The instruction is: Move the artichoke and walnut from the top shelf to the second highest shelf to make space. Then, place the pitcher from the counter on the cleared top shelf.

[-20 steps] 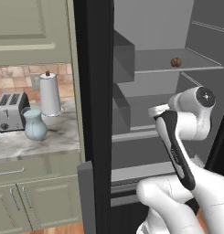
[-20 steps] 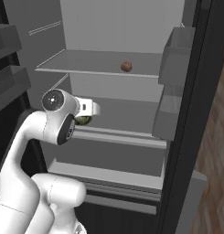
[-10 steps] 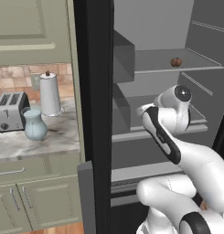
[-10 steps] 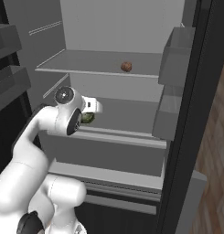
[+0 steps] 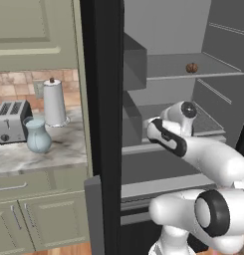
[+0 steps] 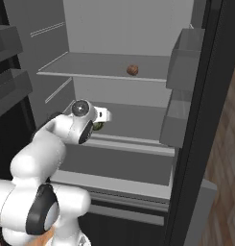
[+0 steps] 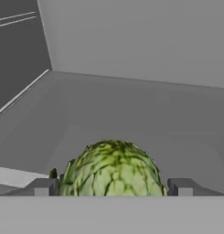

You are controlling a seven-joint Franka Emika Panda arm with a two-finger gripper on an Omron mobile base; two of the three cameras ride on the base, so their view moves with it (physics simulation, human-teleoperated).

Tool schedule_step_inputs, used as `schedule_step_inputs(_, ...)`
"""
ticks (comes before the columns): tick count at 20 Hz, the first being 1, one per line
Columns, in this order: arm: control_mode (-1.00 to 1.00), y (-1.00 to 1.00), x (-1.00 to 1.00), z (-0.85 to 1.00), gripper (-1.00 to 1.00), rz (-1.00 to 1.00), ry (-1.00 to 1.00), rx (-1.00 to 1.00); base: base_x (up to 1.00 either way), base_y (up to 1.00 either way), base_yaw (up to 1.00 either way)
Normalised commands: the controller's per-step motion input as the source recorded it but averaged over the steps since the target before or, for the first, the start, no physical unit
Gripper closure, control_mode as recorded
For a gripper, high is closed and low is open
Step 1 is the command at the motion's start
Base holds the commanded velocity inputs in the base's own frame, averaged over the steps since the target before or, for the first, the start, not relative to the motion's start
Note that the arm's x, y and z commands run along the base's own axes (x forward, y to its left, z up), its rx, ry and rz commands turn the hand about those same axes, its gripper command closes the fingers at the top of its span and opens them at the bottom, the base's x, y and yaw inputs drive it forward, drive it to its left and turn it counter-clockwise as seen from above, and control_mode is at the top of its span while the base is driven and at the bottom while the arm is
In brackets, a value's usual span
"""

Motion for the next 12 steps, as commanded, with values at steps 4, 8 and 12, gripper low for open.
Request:
schedule_step_inputs(4,-1.00,0.14,0.82,-0.20,1.00,0.00,0.00,0.00,0.00,0.00,0.00)
schedule_step_inputs(8,-1.00,0.13,0.82,-0.18,1.00,0.00,0.00,0.00,0.00,0.00,0.00)
schedule_step_inputs(12,-1.00,0.13,0.75,-0.21,1.00,0.00,0.00,0.00,0.00,0.00,0.00)
